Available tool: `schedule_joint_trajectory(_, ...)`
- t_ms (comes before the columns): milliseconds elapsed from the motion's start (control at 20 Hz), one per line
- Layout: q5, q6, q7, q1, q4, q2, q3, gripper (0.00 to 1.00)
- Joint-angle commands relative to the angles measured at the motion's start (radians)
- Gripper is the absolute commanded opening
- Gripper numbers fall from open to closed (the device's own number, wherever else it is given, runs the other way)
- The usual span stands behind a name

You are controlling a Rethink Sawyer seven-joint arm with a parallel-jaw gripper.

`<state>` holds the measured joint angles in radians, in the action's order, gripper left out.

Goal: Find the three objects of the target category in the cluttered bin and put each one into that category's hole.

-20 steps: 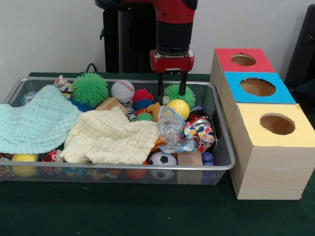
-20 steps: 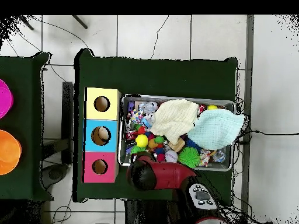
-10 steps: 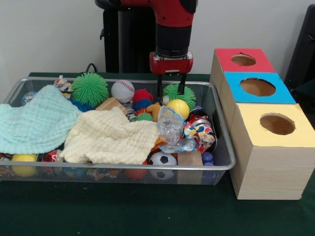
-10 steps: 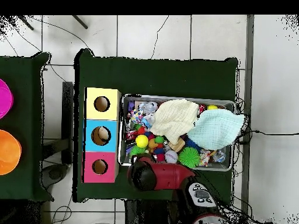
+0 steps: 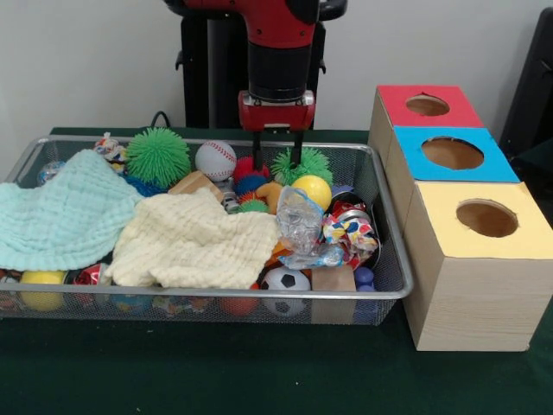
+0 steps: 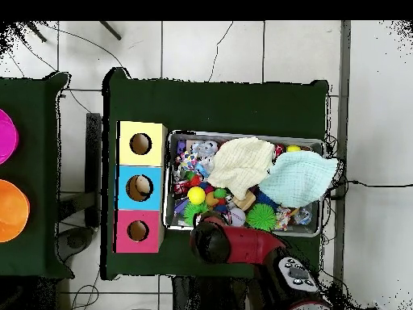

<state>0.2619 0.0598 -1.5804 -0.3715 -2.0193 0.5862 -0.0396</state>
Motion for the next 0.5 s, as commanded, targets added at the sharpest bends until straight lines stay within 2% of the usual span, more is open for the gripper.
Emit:
schedule_joint_trajectory(50,0.047,0.004,-0.066,-0.062,0.108,-0.024,-0.049,1.0)
schedule_joint_trajectory(250,0.06,0.043,-0.034,-0.1,0.122,-0.015,-0.079,1.0)
schedule_joint_trajectory(500,0.07,0.046,-0.031,-0.085,0.158,-0.043,-0.064,1.0)
